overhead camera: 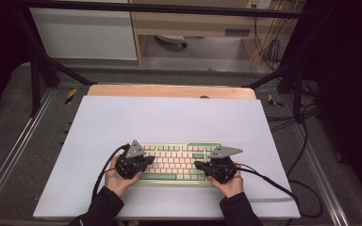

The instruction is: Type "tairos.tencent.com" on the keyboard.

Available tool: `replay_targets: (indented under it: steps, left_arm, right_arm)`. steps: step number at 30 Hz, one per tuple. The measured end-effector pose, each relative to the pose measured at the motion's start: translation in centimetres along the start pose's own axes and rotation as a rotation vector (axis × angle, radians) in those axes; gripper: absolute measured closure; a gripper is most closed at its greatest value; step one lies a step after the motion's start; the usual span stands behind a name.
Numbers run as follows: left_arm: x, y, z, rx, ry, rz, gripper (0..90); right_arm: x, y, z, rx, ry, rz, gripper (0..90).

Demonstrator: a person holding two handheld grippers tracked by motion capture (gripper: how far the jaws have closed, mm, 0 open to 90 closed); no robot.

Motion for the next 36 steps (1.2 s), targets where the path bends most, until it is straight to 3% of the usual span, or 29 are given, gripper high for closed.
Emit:
replay_targets:
  steps: [10, 22, 36]
  left_arm:
    - [0.7, 1.2, 1.3, -0.025, 0.021, -0.003, 90.0]
    - [1.5, 0.5, 2.4, -0.049, 0.047, 0.023, 90.0]
    - [2.3, -0.2, 2.5, -0.049, 0.047, 0.042, 90.0]
  right_arm:
    - [0.1, -0.1, 0.0, -0.002, 0.003, 0.003, 90.0]
    - [0.1, -0.1, 0.0, -0.003, 0.004, 0.002, 90.0]
    - [0.1, -0.1, 0.1, -0.005, 0.003, 0.002, 90.0]
Point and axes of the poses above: each handheld gripper's, and its own axes: y roughly backward along the jaws, x roughly out of its underside, z roughly to its left, the point moved 10 cm from there along -y, roughly forward along the jaws, and after that the axes turned 8 degrees about -y, right-handed, at the moved point
